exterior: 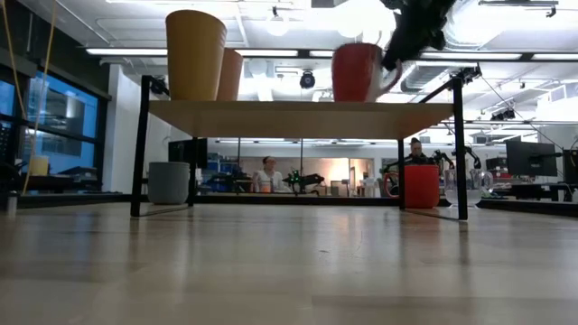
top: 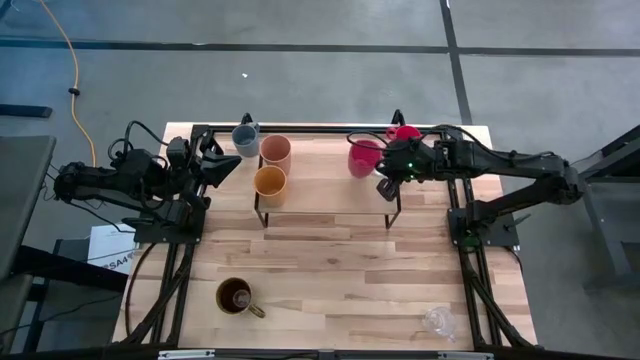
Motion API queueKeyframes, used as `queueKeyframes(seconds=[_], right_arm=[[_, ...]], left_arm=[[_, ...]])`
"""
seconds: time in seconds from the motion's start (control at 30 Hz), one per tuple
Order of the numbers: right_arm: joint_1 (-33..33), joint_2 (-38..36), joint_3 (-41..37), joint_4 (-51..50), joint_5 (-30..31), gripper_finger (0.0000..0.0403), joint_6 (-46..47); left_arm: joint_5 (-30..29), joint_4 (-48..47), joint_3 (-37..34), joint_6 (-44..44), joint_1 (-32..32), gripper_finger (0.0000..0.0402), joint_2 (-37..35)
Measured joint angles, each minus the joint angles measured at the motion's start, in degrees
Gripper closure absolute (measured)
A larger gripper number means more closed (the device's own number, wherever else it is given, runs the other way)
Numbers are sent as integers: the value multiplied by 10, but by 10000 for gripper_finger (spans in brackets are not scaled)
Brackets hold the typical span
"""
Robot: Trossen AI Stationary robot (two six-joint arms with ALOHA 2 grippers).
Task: Stack small to large cups/mugs on shelf
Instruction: Put the pink mug on the shelf
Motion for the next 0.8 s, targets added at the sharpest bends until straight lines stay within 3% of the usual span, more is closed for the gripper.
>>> queueKeyframes(seconds=[0.2,0.47,0.8], right_arm=[[-27,11,37,93,-57,378,-65],[-57,132,130,86,-116,378,-179],[-67,254,224,69,-178,378,-239]], left_arm=[[0,0,0,0,0,399,0],[0,0,0,0,0,399,0],[0,0,0,0,0,399,0]])
